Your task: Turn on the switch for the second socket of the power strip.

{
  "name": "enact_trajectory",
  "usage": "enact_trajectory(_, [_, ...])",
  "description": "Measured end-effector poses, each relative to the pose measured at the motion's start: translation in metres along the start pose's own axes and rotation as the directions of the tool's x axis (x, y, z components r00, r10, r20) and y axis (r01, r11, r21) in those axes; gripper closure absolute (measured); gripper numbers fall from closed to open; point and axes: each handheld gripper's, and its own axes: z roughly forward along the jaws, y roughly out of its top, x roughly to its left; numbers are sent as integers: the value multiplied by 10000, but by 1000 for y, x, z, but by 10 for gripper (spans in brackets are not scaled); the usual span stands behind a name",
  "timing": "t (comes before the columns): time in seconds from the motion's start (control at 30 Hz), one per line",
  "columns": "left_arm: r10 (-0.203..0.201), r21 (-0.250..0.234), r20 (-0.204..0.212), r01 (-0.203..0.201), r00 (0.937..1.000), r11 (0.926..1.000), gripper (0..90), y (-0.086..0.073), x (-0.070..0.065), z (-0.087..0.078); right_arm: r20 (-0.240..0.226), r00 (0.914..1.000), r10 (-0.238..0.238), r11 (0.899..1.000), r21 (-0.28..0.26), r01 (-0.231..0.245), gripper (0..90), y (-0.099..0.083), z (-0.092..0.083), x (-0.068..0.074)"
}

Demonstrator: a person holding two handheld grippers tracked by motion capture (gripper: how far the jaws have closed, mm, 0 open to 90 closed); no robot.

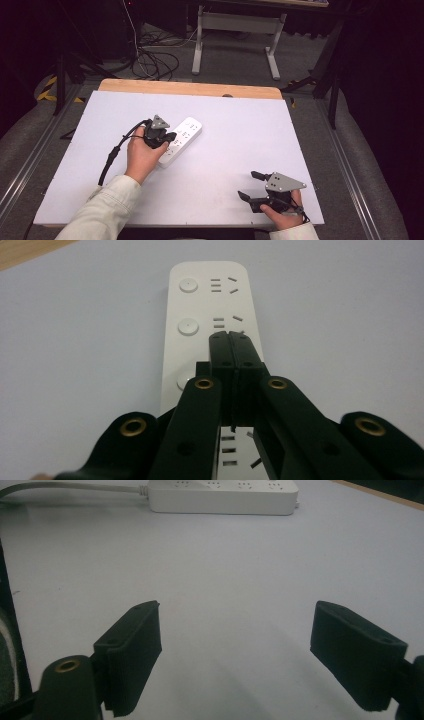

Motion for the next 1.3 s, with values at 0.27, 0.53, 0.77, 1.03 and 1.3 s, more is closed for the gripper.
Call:
enact_trajectory(0.27, [-82, -332, 325, 93, 9994, 9994, 900, 3, -5, -12, 5, 10000, -2, 10000, 7, 2, 209, 0, 0, 0])
enact_trajectory(0.53, [118, -499, 209, -108, 9997, 9987, 900, 4, -4, -24, 22, 10000, -8, 10000, 25, 8, 209, 0, 0, 0])
enact_trajectory(0.77, [17, -782, 651, 34, 9979, 9969, 802, 4, -2, -31, 38, 10000, 0, 10000, 21, -1, 208, 0, 0, 0])
enact_trajectory(1.03, [97, -1452, 998, 50, 9950, 9894, 523, 5, -5, -57, 97, 10000, 13, 10000, -13, -13, 207, -1, -2, -1])
enact_trajectory(1.3, [433, -1674, 800, -294, 9959, 9855, 355, -2, -9, -89, 95, 10000, -7, 10000, 31, 7, 205, 0, -1, 0])
